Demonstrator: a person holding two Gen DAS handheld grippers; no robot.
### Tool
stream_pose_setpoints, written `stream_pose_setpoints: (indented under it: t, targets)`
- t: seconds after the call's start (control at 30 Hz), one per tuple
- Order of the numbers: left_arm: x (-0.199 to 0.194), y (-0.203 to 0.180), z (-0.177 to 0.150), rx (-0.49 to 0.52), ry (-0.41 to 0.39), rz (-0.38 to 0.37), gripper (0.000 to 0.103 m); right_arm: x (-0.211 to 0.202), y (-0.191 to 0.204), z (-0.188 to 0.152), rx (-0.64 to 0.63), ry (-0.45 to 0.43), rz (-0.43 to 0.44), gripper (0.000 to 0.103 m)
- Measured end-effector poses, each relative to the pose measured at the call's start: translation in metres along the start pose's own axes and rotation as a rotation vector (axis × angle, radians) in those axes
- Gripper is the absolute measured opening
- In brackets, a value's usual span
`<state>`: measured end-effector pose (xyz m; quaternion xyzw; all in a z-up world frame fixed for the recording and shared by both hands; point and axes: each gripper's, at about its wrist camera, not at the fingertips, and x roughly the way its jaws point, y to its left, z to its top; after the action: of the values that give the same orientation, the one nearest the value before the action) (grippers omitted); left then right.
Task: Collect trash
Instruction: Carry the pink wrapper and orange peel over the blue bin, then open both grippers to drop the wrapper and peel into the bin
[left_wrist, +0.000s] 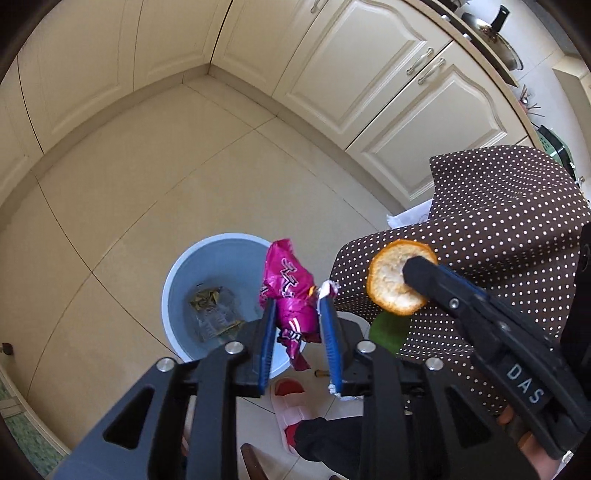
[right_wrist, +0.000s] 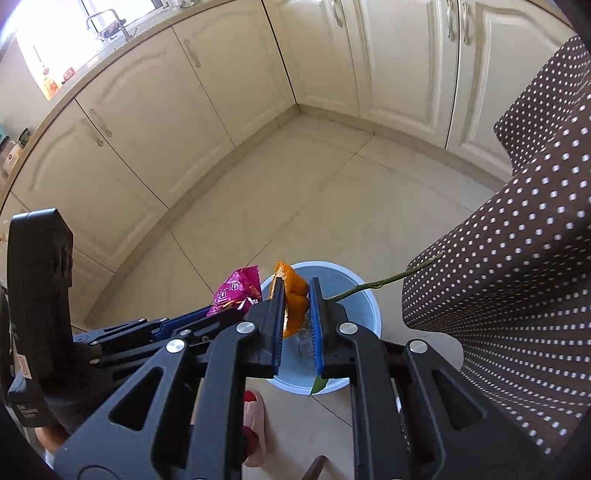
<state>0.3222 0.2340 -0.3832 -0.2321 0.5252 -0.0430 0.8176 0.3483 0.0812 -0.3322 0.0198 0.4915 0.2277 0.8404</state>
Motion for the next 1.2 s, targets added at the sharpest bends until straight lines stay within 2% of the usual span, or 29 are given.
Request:
stream_pose_setpoints:
  t: [0.07,0.1,0.13,0.23,0.67,1.2]
  targets:
    - [0.003,0.001,0.0,-0.008,0.012,0.004,0.038,0.006,0.003,0.0,0.003,-0.001,-0.001,0.013]
    - [0.003,0.002,-0.001,-0.01,0.013,0.013,0.049,0.009,0.003,0.001,0.006,0.0,0.001,0.013]
    - [0.003,0.002,-0.001,-0.007,0.007,0.023,0.054,0.011,0.003,0.001,0.009,0.0,0.002,0.013]
    - [0.0,0.007,-0.003,-0.012,-0.002,0.05,0.056,0.013,0.001,-0.001,0.011,0.008,0.004,0.013]
    - [-0.004,0.032,-0.004,-0.092,0.01,0.079,0.057,0.029,0.007,0.0,0.018,0.028,0.019,0.013]
    - [-0.007,0.032,-0.002,-0.127,-0.013,0.072,0.057,0.037,0.02,0.004,0.016,0.035,0.032,0.015]
